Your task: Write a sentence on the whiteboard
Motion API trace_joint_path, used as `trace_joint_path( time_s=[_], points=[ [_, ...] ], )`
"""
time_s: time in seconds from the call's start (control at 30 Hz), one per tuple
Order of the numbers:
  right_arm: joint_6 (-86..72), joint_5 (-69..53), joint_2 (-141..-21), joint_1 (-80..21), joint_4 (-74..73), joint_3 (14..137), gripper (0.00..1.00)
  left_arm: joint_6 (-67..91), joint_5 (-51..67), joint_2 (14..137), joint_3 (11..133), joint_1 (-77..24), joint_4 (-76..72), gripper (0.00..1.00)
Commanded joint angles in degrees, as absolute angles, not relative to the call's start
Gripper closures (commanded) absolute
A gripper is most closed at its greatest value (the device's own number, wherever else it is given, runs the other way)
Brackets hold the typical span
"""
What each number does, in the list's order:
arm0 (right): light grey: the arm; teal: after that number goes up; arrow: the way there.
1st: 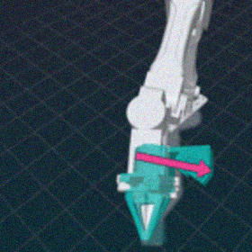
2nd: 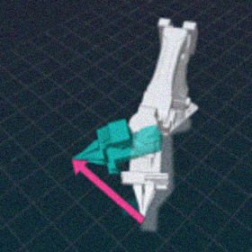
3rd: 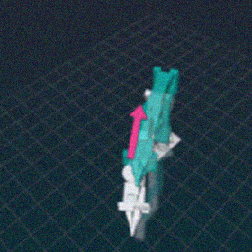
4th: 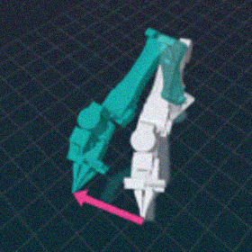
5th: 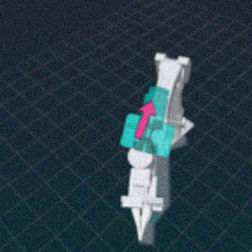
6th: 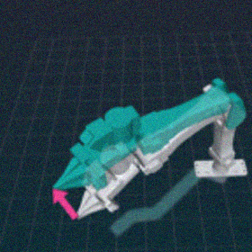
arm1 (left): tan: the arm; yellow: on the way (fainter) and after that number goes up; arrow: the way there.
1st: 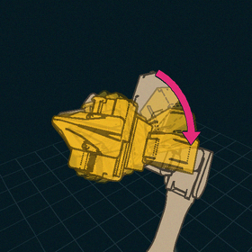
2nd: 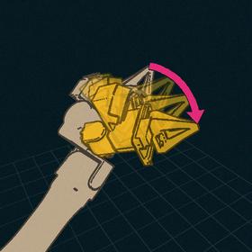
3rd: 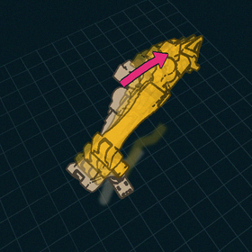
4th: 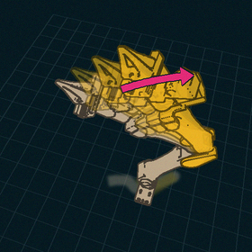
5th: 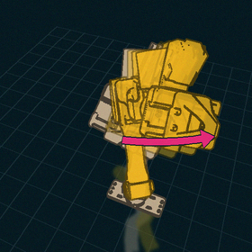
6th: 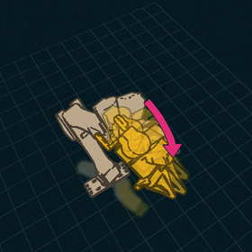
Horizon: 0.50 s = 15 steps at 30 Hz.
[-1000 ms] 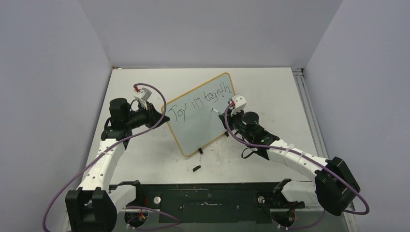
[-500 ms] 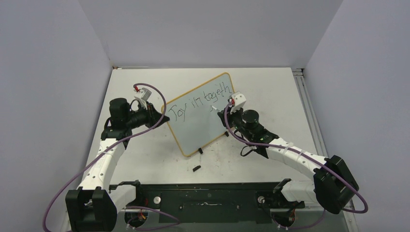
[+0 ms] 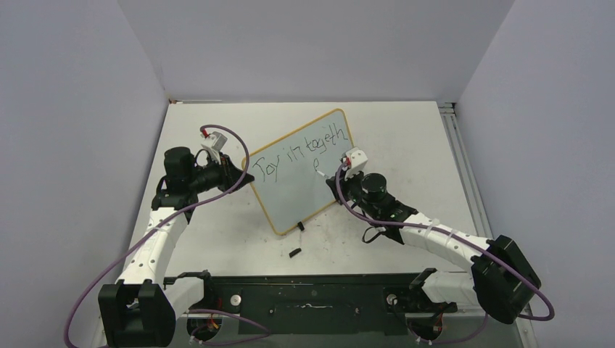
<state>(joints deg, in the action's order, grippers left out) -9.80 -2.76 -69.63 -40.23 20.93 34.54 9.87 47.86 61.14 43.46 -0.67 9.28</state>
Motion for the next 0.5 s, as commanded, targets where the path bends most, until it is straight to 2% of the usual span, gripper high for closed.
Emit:
trace_joint_path(
  time_s=[0.0, 0.47],
  points=[
    [-10.79, -0.56, -67.94, -40.8, 20.98, 33.35, 0.95, 8.44, 47.29, 61.79, 44.59, -0.62, 11.03, 1.0],
    [-10.26, 7.33, -64.61, -40.8, 21.66, 35.27, 0.95, 8.44, 47.03, 61.7, 44.62, -0.62, 11.04, 1.0]
  ],
)
